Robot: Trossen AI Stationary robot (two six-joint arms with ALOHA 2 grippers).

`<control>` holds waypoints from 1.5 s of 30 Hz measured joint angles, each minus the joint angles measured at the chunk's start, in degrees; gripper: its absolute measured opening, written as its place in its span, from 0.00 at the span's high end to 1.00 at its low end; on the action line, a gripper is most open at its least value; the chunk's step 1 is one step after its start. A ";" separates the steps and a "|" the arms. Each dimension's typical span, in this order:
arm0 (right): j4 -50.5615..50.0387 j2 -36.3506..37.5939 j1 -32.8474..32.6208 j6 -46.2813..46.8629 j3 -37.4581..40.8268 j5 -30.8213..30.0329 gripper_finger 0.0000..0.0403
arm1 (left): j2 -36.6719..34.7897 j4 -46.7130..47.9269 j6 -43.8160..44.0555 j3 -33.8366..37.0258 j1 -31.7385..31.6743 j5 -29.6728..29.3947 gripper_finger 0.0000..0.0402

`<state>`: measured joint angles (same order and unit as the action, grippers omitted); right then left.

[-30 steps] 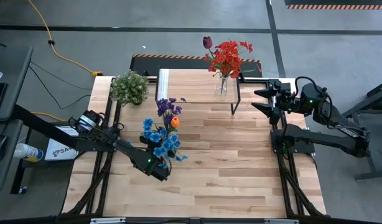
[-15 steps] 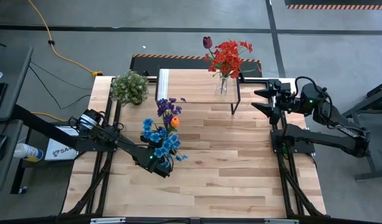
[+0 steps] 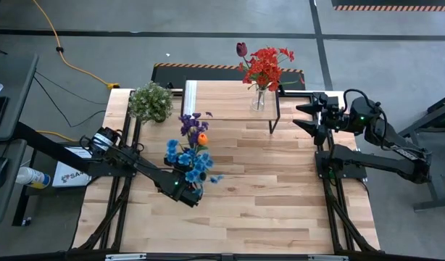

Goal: Pick and place flowers into a vace then onto a shelf
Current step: Put the transparent flower vase on the shelf

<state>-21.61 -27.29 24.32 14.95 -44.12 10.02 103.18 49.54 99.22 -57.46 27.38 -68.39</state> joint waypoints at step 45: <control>0.08 -0.02 0.00 0.52 0.03 -0.42 0.25 | -21.49 -8.85 -58.71 -29.60 -28.58 6.18 0.48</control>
<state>-21.53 -27.31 24.32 15.46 -44.10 9.60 81.69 40.69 40.51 -87.05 -1.21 -62.20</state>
